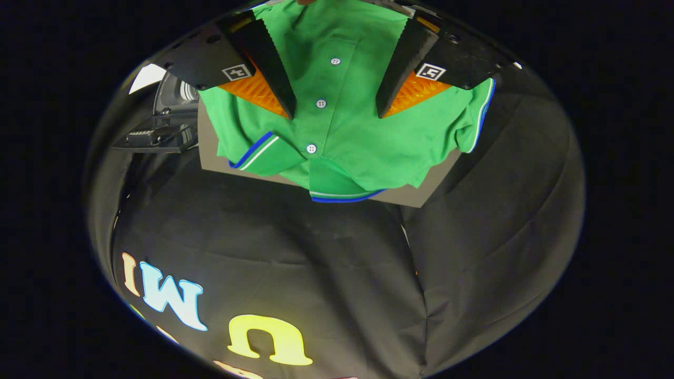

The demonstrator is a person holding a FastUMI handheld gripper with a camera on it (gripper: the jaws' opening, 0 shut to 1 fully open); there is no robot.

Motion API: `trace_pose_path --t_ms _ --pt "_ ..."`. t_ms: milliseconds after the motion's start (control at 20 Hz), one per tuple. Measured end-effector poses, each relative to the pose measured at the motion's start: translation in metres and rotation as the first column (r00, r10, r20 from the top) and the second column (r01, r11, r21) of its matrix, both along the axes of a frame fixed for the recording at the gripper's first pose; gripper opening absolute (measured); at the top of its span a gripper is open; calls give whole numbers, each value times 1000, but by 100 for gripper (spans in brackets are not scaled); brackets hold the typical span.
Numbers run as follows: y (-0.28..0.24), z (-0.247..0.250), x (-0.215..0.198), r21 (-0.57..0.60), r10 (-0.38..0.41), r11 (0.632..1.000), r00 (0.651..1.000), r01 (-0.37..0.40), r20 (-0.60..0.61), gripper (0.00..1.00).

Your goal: Put the clothes into the washing machine and then close the washing machine lid.

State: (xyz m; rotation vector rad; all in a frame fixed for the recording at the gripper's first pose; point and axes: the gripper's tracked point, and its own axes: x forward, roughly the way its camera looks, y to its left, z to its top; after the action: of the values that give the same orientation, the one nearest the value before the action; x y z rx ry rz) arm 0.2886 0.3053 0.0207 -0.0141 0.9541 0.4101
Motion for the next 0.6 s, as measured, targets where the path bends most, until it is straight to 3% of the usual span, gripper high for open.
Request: trace_pose_path --t_ms 350,450,600 --pt "-1 -16 -3 -52 14 999 1000 -15 -18 97" --pt "4 -16 -5 -54 49 997 999 -49 -10 96" --pt "13 -16 -10 -49 89 995 996 -88 1 46"
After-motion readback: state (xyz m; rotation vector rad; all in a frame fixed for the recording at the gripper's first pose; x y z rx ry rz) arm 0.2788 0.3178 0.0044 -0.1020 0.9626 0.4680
